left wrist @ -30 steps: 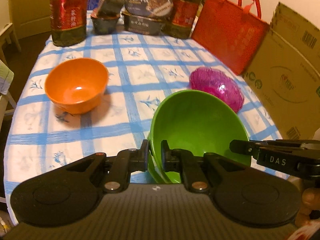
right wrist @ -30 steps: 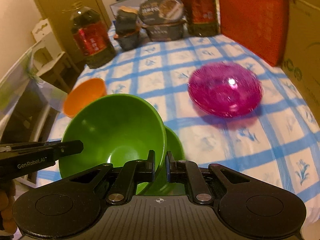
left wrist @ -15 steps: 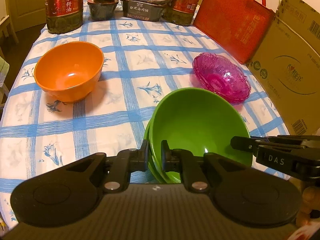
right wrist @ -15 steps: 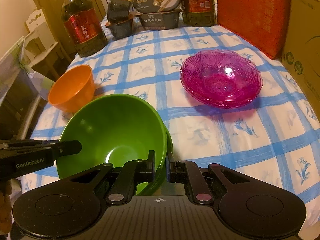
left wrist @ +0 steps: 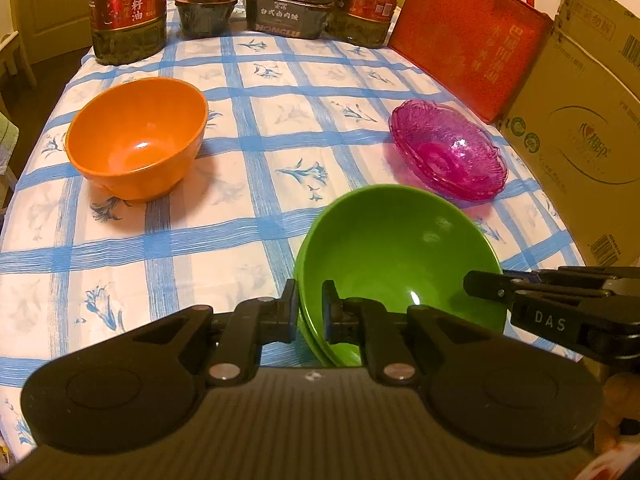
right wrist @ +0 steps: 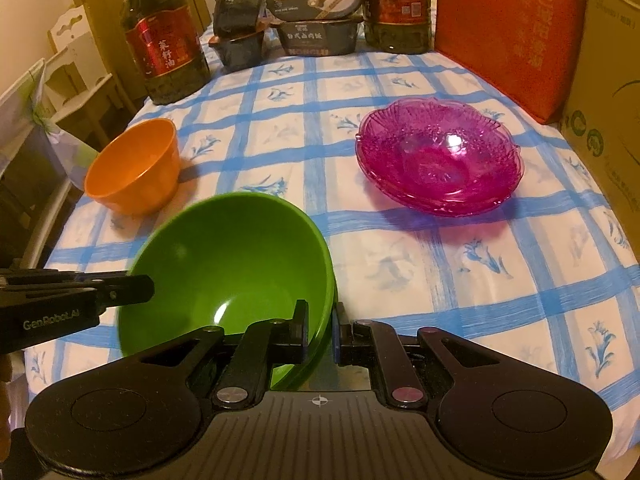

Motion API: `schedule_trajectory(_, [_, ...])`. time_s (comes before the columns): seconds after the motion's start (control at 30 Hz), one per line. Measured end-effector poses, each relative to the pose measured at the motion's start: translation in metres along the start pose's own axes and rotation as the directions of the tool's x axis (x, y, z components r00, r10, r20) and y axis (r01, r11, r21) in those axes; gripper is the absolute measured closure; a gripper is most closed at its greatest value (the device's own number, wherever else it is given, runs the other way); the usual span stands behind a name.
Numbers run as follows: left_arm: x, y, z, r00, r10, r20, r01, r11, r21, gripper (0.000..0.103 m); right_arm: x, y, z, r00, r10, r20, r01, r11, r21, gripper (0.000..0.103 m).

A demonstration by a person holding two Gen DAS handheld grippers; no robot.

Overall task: Organize plates and bowls
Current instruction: 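Open both tools and lift them off the nested green bowls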

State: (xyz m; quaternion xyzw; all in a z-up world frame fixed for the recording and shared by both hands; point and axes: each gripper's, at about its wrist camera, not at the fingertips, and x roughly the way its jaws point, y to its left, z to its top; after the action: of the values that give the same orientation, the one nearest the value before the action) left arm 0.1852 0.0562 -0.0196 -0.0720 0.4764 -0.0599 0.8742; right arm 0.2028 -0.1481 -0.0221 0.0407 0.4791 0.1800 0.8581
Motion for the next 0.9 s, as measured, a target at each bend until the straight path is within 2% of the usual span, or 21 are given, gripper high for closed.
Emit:
schedule_trajectory(0.2, [-0.004,0.003,0.001,1.000,-0.008,0.022,0.009,1.000,-0.018,0.093,-0.002,-0.005,0.001,1.000,0.021,0.013,-0.021,0.999,0.026,0.090])
schedule_trajectory(0.3, [-0.009,0.004,0.001,0.999,-0.013,0.039,0.014,1.000,-0.026,0.093,-0.008,-0.011,0.000,0.998,0.037,0.040,-0.040,0.997,0.061,0.077])
schedule_trajectory(0.37, [-0.012,0.005,0.000,0.999,-0.015,0.049,0.016,0.999,-0.038,0.093,-0.014,-0.017,-0.001,0.996,0.063,0.058,-0.068,0.993,0.097,0.063])
schedule_trajectory(0.53, [-0.022,0.009,-0.005,0.997,-0.017,0.069,0.022,0.996,-0.082,0.092,-0.028,-0.025,-0.004,0.993,0.082,0.081,-0.093,0.986,0.141,0.056])
schedule_trajectory(0.63, [-0.032,0.012,-0.011,0.996,-0.012,0.083,0.021,0.994,-0.110,0.083,-0.035,-0.028,-0.008,0.993,0.081,0.082,-0.092,0.984,0.152,0.051])
schedule_trajectory(0.73, [-0.041,0.015,-0.018,0.996,-0.011,0.094,0.025,0.989,-0.145,0.080,-0.042,-0.029,-0.015,0.994,0.077,0.081,-0.089,0.982,0.164,0.045])
schedule_trajectory(0.9, [-0.056,0.021,-0.033,0.995,0.001,0.098,0.017,0.983,-0.181,0.068,-0.052,-0.024,-0.025,0.993,0.088,0.072,-0.099,0.982,0.160,0.041])
